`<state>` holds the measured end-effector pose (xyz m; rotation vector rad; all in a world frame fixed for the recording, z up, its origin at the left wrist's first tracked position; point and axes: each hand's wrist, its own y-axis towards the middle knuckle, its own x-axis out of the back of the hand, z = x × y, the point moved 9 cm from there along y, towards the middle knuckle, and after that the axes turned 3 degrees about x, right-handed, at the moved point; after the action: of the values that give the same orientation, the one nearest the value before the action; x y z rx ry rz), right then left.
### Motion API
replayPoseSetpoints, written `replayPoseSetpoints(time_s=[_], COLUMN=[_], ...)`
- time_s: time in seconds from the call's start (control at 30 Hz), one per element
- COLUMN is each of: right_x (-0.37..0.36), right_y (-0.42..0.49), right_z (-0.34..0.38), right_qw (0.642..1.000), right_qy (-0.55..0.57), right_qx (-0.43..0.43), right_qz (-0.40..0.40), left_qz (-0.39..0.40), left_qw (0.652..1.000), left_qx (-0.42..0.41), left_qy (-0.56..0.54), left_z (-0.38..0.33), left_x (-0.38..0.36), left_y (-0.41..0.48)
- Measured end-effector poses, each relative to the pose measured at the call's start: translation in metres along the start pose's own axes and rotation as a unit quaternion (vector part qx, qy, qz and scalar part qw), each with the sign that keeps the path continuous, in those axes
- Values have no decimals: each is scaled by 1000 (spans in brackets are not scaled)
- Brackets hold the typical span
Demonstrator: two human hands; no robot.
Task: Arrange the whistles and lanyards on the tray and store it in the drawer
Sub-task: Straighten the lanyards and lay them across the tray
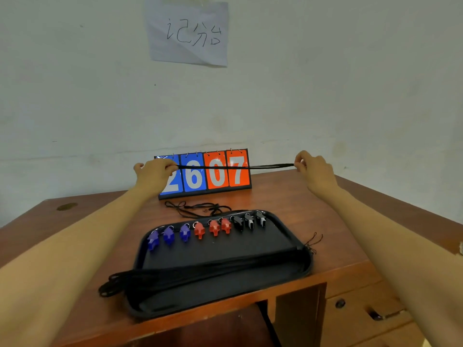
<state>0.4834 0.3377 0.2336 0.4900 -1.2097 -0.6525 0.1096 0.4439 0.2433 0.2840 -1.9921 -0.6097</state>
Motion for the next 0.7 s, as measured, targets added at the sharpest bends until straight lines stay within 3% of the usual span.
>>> replayPoseSetpoints(time_s=[0.17,0.37,0.7], right_x=[-6,-2,-6], right_y=[-38,-82,-137], right_z=[21,31,30], right_qw=[996,982,968], right_qy=[24,104,82], right_qx=[31,-10,-41], right_qz=[82,158,234], left_qz=[30,69,75], left_qw=[999,995,992], left_qx=[32,68,102], left_qy=[7,-39,4], left_z=[36,67,91], left_x=[10,14,22], left_y=[-55,-124,-181])
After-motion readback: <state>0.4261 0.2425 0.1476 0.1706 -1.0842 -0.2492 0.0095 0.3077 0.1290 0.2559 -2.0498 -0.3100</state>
